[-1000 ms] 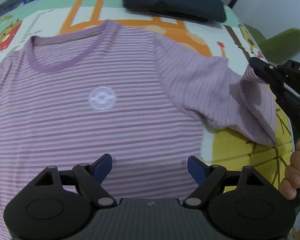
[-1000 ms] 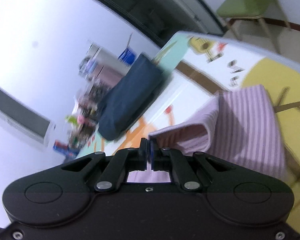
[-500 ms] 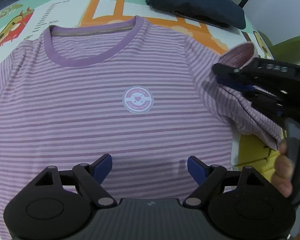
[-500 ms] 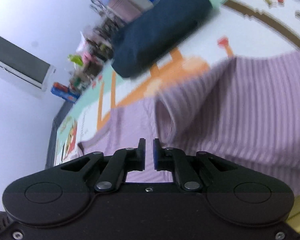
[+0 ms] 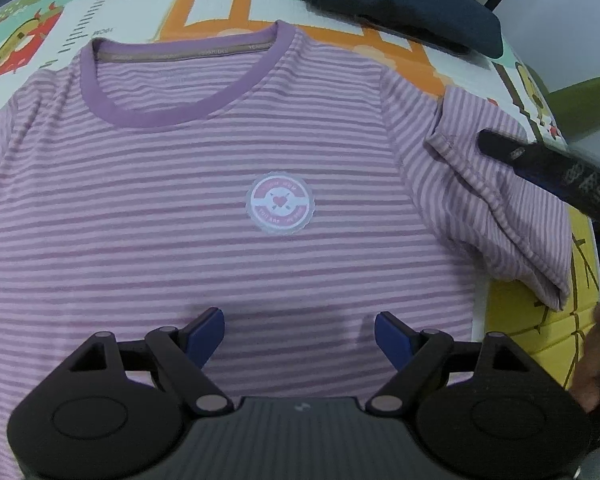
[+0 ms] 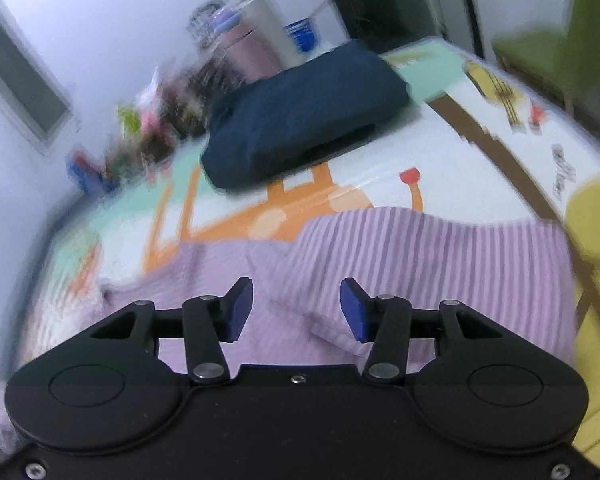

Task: Fold clothes
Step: 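Withdraw the right gripper from the sleeve over the shirt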

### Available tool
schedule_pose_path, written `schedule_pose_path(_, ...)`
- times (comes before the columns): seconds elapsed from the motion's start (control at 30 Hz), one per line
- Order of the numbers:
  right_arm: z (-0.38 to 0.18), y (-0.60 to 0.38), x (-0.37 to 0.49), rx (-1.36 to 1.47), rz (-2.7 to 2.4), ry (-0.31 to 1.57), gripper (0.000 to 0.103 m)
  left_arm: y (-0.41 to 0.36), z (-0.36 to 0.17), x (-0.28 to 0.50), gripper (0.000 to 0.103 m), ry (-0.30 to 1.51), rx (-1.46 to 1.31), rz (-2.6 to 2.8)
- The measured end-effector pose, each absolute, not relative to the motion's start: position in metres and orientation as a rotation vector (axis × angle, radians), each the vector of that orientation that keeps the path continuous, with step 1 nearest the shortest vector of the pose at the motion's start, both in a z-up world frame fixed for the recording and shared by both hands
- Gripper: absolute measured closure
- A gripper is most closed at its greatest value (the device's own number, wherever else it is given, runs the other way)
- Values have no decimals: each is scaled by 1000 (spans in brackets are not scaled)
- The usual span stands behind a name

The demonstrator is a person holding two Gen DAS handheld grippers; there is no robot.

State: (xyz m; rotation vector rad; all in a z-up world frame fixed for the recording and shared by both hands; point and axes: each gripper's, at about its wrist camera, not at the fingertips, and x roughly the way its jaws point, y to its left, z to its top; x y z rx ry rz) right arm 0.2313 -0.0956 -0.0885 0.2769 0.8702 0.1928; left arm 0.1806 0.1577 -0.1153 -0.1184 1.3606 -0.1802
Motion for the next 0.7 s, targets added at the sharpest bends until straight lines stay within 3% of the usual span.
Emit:
schedule_pose_path(0.2,-104,-34,221,-172,216,810,60,154,-110,195,19,1319,-99,-221)
schedule_pose_path(0.33,-114,-29,211,-274,212,789,62,154,-103,210,19,1287,-85,-266)
schedule_pose_path(0.53,-111,-61,195,-198,207,762,62,142,-98,236,19,1243,-65,-349)
schedule_pose_path(0.7,-112,-111,190,90,173,792,62,118,-106,260,20,1227,-51,-434)
